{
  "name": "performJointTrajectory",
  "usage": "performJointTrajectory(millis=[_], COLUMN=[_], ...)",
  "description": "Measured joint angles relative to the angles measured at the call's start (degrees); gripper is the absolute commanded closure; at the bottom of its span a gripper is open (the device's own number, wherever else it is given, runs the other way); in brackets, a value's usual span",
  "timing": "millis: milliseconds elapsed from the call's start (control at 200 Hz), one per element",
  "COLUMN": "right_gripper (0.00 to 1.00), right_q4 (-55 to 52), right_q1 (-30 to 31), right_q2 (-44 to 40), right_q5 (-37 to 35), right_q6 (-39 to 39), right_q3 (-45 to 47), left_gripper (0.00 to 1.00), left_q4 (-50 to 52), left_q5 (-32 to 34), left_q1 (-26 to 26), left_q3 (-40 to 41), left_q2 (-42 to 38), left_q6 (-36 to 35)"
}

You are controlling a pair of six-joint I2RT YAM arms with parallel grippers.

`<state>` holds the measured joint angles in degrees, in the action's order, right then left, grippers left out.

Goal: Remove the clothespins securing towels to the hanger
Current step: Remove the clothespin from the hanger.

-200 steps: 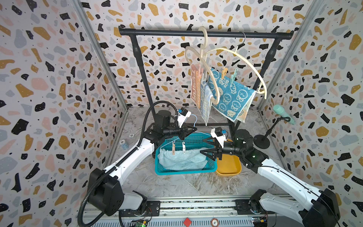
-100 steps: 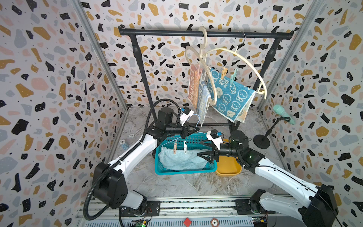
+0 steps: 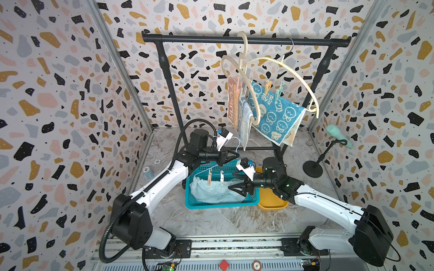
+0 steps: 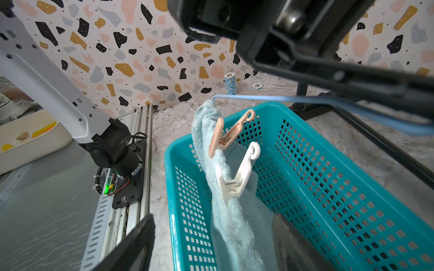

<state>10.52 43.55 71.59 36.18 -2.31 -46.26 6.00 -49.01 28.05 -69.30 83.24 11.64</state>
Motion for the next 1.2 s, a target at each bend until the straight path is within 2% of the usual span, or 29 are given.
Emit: performJointTrajectory(millis=[861,1196], right_gripper=[0.23,0.28], right_q4=[2.9,3.9], right_q1=[1.4,2.3], right_q2=[7.9,9.4], right_q5=[1.1,1.1], right_q6=[0.9,0.9], right_q3=[-3.0,-3.7], left_gripper=[1.00,1.00], left_q4=[0.5,1.8], left_q5=[0.2,0.5], left_q1=[1.5,1.7], left_q3=[0.0,0.0], left_q2=[0.0,0.0], left_q6=[1.6,2.1])
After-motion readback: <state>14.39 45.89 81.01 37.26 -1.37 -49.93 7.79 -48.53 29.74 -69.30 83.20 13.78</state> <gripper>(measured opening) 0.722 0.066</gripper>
